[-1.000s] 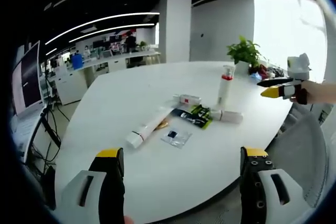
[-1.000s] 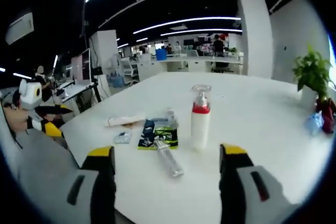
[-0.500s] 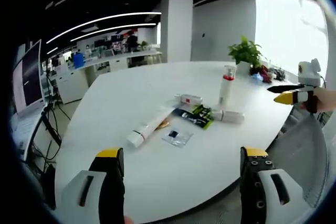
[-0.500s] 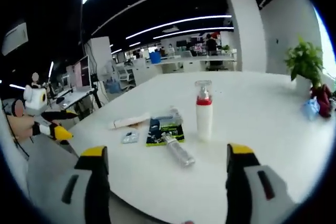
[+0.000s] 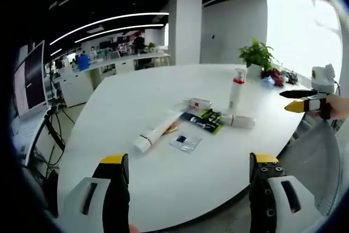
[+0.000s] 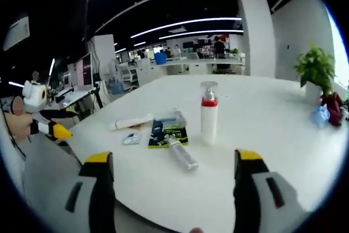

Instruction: Arrange the skincare products in the storage area until every visible bottle or jar stands upright without overlapping.

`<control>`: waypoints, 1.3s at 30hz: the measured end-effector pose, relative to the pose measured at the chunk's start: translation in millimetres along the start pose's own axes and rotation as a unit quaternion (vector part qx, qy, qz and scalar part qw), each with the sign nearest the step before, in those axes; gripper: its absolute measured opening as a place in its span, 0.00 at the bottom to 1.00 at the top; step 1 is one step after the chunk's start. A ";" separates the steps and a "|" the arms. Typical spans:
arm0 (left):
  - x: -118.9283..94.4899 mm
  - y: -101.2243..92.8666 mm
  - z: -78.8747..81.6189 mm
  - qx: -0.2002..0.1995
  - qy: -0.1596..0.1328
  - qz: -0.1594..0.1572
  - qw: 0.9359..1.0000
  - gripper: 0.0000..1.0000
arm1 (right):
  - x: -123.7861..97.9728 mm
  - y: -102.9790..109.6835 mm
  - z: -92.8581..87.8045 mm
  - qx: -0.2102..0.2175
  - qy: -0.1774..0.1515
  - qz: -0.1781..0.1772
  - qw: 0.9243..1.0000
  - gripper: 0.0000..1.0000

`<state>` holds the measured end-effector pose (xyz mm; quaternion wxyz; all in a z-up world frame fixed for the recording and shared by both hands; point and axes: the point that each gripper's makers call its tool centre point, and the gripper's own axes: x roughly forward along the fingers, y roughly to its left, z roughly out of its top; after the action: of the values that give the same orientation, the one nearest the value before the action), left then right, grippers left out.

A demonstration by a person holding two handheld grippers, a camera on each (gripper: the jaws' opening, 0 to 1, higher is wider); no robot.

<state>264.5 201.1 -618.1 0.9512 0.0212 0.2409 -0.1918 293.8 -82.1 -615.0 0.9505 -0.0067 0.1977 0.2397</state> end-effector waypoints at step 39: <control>3.1 7.8 1.1 -0.008 -0.010 0.000 1.000 0.89 | 62.9 15.9 -17.4 -0.050 0.099 0.070 0.991 0.80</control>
<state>270.5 207.0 -618.9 0.9536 0.0113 0.2333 -0.1900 330.7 -41.4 -653.6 0.9056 -0.0636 0.2786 0.3135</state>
